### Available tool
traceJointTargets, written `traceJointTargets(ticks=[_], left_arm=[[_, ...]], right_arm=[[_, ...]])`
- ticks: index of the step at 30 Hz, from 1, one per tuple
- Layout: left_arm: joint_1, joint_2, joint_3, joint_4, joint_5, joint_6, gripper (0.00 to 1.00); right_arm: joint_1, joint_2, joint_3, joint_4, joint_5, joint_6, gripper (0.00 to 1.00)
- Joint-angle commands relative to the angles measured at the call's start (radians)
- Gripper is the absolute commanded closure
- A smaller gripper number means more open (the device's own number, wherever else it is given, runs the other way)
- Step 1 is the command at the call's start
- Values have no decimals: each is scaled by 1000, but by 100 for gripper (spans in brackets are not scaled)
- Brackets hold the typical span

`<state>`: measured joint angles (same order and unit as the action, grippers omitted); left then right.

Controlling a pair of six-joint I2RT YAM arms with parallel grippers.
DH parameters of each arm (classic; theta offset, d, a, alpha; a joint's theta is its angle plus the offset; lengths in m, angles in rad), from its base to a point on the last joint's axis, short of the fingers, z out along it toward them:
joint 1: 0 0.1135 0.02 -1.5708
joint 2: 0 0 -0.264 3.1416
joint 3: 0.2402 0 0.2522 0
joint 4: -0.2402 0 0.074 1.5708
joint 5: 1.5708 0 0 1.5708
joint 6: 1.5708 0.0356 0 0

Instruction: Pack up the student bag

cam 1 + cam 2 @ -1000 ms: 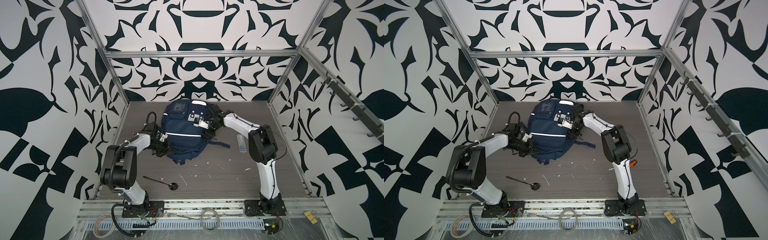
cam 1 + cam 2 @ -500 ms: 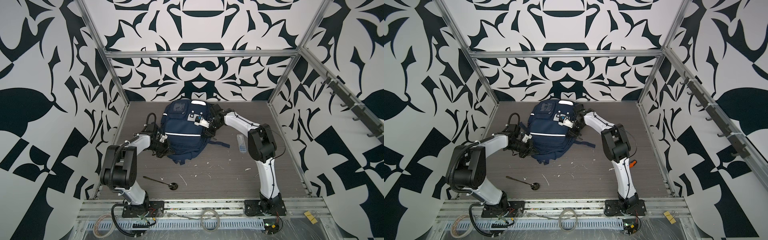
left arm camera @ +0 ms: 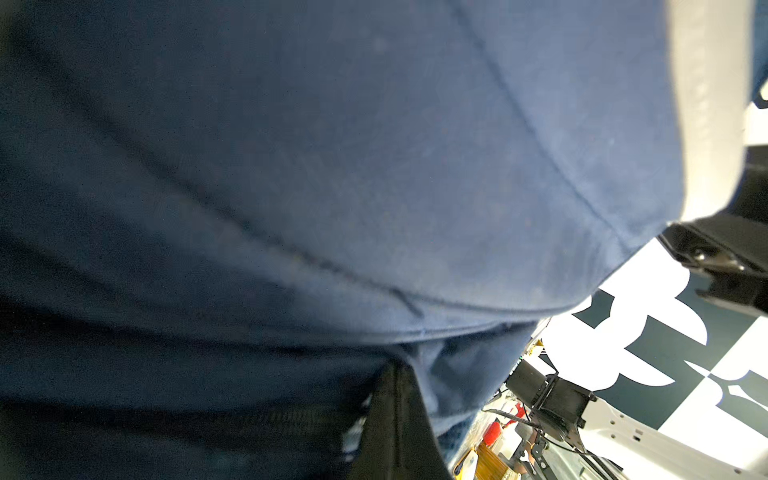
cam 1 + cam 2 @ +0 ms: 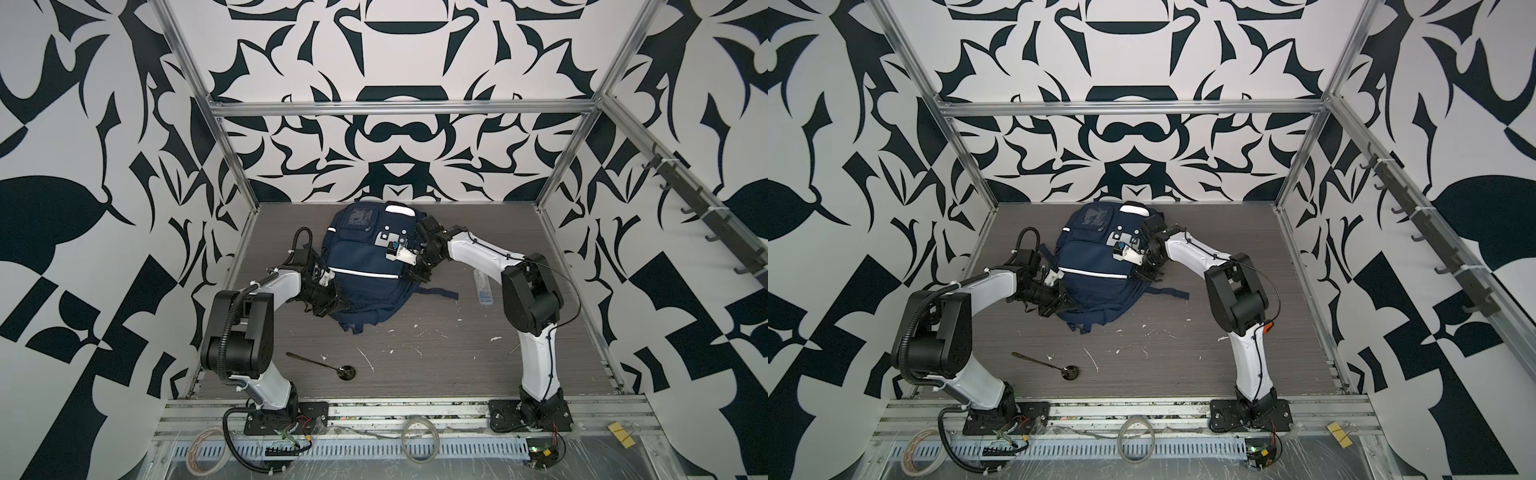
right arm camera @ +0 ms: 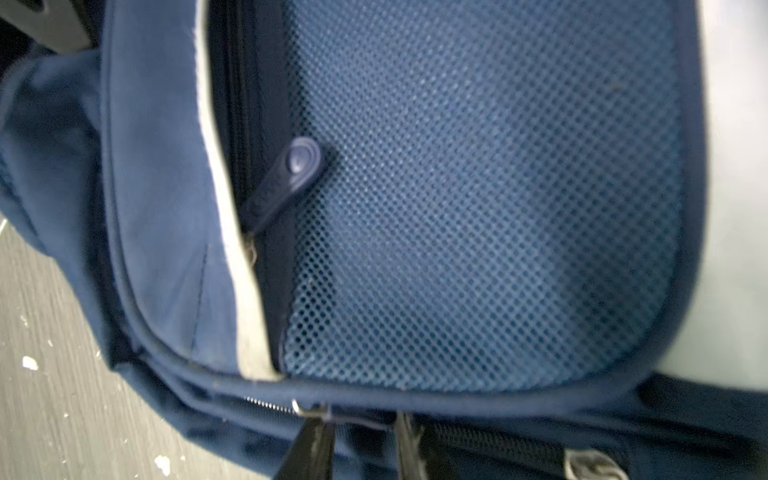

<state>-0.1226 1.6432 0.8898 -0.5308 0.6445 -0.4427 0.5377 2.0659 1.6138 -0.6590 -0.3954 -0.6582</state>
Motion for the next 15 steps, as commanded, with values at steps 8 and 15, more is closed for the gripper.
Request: traceJointTargets(ticks=[8, 15], left_arm=[[-1, -7, -14, -25, 12, 10, 100], [-2, -23, -9, -51, 4, 14, 100]], right_arm=[[45, -32, -22, -16, 47, -35, 67], [50, -59, -83, 167, 94, -16, 55]])
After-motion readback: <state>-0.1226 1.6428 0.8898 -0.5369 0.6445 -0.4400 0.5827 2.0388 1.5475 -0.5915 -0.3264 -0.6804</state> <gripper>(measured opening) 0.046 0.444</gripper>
